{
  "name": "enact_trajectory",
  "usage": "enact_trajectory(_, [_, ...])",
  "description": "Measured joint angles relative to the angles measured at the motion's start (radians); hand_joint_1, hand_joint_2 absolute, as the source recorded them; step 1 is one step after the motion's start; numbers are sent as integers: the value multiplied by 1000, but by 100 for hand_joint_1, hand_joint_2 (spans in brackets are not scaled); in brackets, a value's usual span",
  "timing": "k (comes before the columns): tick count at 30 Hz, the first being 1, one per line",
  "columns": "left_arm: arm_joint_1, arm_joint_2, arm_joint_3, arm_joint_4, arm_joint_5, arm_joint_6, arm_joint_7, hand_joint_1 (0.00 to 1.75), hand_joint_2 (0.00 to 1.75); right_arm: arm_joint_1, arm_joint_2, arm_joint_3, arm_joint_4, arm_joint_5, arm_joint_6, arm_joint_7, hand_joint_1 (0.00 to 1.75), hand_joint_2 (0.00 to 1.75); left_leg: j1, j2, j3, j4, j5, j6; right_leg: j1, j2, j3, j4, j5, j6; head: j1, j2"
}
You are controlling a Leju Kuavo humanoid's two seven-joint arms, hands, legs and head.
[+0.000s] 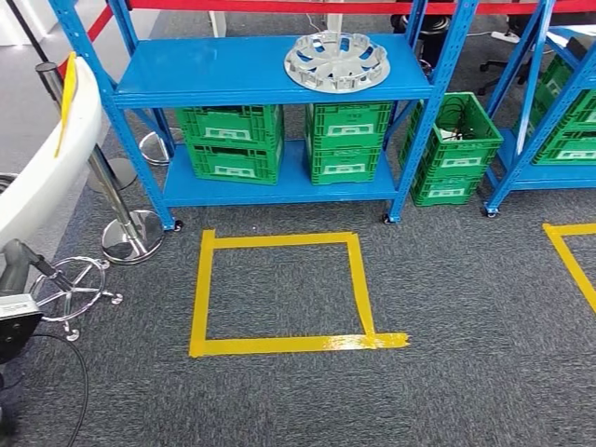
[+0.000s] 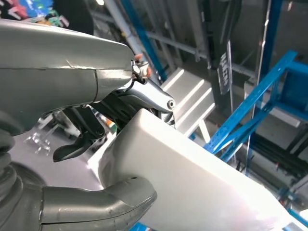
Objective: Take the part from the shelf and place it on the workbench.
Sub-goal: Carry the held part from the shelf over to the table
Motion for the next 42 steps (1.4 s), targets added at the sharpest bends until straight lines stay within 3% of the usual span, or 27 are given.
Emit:
enact_trajectory(1, [-2,0,-3,0,14,-12,0,175,175,-1,0,1,1,0,1,3,0,0,0,-1,-17,0,12,2,-1,0,-16,63,-50,5,2,0])
enact_trajectory(2, [-5,-1,-6,0,34,-25,0,175,175,-2,0,2,2,0,3,6,0,0,0,0,-35,1,26,1,-2,0,-28,128,-77,9,3,0])
enact_trajectory(3, [-8,-2,-9,1,55,-38,0,175,175,-3,0,3,4,0,6,9,0,0,0,1,-52,2,39,0,-3,0,-33,179,-77,12,3,0])
enact_trajectory(4, [-12,-4,-13,2,79,-51,0,175,175,-5,0,5,5,0,9,11,0,0,0,2,-70,3,53,-3,-4,0,-26,205,-51,14,3,0])
enact_trajectory(5, [-16,-5,-18,4,107,-66,-2,175,175,-5,0,6,7,0,12,12,0,0,0,2,-86,4,65,-6,-6,0,-1,195,-16,14,3,0])
enact_trajectory(6, [-21,-7,-22,5,132,-80,-3,175,175,-6,0,8,9,0,16,12,0,0,1,2,-99,6,76,-10,-8,0,43,149,10,14,3,0])
enact_trajectory(7, [-25,-8,-27,6,154,-90,-5,175,175,-9,0,10,11,0,19,12,0,0,0,2,-110,10,84,-15,-8,0,106,75,12,12,4,0])
enact_trajectory(9, [-35,-9,-31,7,183,-101,-11,175,175,-15,1,12,15,0,22,11,0,0,-3,3,-123,21,99,-26,-7,1,206,-71,-29,4,4,0])
enact_trajectory(10, [-40,-9,-33,8,189,-102,-13,175,175,-18,1,14,17,0,23,10,0,0,-3,3,-127,23,106,-32,-5,2,228,-110,-48,-2,4,0])
enact_trajectory(12, [-45,-9,-35,9,199,-106,-17,175,175,-20,1,19,21,0,23,10,0,0,1,3,-130,25,116,-43,-4,1,221,-123,-49,-22,4,0])
enact_trajectory(13, [-46,-9,-36,10,203,-108,-18,175,175,-19,1,21,22,0,23,9,0,0,3,2,-135,36,103,-49,-4,-1,218,-123,-43,-32,4,0])
enact_trajectory(15, [-46,-9,-37,11,209,-111,-19,175,175,-18,2,24,25,0,20,8,0,0,5,0,-161,116,36,-57,-4,-5,208,-125,-30,-48,3,0])
enact_trajectory(17, [-46,-10,-38,14,215,-114,-20,175,175,-18,3,25,27,0,17,4,0,0,6,-1,-200,250,-44,-62,-1,-5,195,-124,-20,-54,2,0])
enact_trajectory(18, [-46,-10,-39,16,220,-116,-20,175,175,-17,3,26,27,0,17,2,0,0,6,-1,-207,295,-62,-63,1,-5,190,-124,-15,-54,2,0])
enact_trajectory(19, [-46,-10,-39,17,226,-118,-20,175,175,-17,3,27,28,0,16,-2,0,0,5,-1,-199,307,-61,-61,3,-5,188,-123,-10,-54,2,0])
enact_trajectory(20, [-46,-10,-40,19,231,-122,-20,175,175,-16,3,27,28,0,16,-5,0,0,5,-1,-172,276,-41,-58,5,-5,187,-122,-7,-54,2,0])
enact_trajectory(22, [-47,-9,-41,19,239,-127,-21,175,175,-15,4,28,28,0,16,-9,0,0,1,-3,-87,146,13,-41,9,-4,183,-119,-3,-52,3,0])
enact_trajectory(24, [-48,-8,-41,20,243,-130,-21,175,175,-17,6,28,28,0,16,-10,0,0,-6,-3,-37,54,37,-26,11,-4,175,-116,1,-46,3,0])
enact_trajectory(25, [-49,-7,-42,20,245,-130,-21,175,175,-17,7,28,28,0,16,-11,0,0,-8,-3,-32,37,33,-21,10,-4,170,-115,3,-41,3,0])
enact_trajectory(29, [-55,-7,-49,20,249,-131,-21,175,175,-17,8,28,28,0,14,-18,0,0,-9,-3,-36,12,30,-33,12,-6,157,-111,7,-46,4,0])
enact_trajectory(40, [-55,-7,-52,21,252,-130,-19,175,175,-8,8,26,29,0,-27,-31,0,0,-13,-2,-42,16,36,-19,6,-5,153,-118,20,-27,4,0])
enact_trajectory(42, [-55,-6,-52,21,252,-129,-18,175,175,-8,8,26,28,0,-33,-31,0,0,-16,-3,-46,19,37,-10,3,-6,155,-122,26,-18,4,0])
